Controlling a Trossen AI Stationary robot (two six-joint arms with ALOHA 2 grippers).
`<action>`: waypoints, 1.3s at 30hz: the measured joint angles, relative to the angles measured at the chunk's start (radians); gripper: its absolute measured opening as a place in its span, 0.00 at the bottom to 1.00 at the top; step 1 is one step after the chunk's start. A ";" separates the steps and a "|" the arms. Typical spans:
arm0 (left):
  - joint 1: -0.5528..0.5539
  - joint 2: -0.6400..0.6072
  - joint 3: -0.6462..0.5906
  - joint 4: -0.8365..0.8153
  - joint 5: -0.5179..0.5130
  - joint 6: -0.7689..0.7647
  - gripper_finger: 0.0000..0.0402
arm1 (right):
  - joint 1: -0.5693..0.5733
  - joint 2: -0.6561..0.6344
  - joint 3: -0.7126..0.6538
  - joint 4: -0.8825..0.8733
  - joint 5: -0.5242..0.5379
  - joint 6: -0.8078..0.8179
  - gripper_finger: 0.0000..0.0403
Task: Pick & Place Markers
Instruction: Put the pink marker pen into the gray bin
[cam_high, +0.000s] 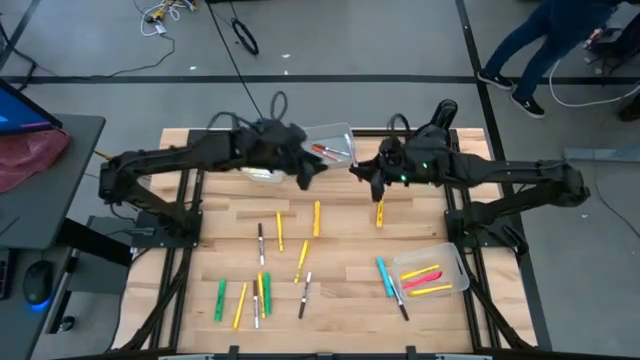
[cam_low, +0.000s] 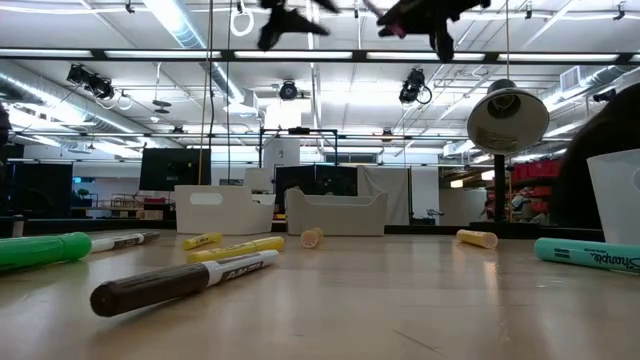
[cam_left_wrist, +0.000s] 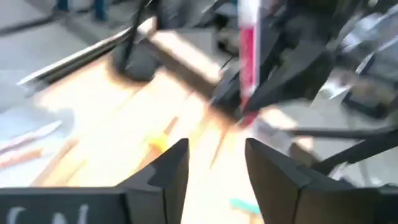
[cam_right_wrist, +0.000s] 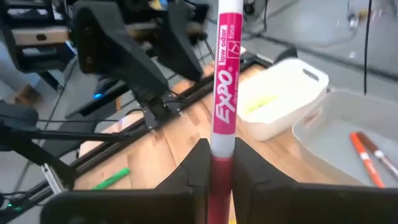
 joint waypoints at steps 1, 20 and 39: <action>0.019 -0.020 0.000 -0.055 -0.005 0.004 0.43 | -0.031 0.011 0.005 -0.007 -0.031 0.012 0.06; 0.508 -0.218 -0.039 -0.529 0.082 0.400 0.37 | -0.377 0.753 0.732 -0.446 -0.273 -0.372 0.07; 0.673 -0.215 -0.405 0.100 0.484 0.382 0.30 | -0.429 1.167 1.015 -0.863 -0.150 -0.654 0.08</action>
